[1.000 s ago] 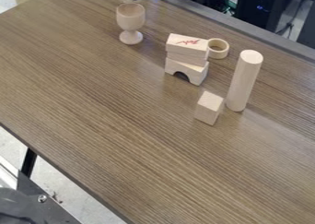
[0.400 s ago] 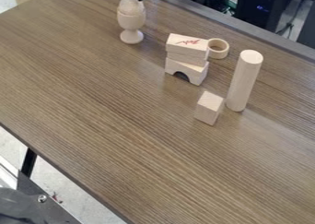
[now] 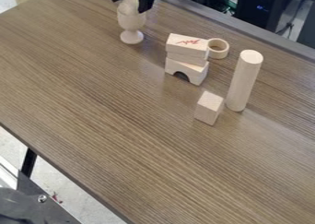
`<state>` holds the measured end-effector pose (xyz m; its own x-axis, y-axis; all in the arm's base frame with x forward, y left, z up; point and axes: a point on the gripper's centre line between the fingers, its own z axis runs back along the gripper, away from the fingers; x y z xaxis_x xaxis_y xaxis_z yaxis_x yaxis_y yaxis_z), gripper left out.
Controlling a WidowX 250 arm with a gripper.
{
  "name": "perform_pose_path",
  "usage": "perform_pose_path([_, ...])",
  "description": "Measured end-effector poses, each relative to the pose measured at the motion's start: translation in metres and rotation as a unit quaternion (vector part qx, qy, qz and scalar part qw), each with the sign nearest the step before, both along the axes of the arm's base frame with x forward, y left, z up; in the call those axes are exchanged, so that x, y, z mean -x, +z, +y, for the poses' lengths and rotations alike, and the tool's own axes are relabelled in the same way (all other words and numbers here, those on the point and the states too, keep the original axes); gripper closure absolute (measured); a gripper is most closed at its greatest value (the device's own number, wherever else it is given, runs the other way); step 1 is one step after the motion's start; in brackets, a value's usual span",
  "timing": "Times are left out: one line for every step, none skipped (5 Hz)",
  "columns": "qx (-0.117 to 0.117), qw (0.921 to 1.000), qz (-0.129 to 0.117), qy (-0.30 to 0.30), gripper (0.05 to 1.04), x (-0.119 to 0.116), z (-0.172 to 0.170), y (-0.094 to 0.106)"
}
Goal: Put the ball in the cup
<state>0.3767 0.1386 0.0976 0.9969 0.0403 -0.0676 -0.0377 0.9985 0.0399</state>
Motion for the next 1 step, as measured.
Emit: perform_pose_path([-0.007,0.9996,-0.021,0.016,0.085,0.0149,-0.0072,0.0333])
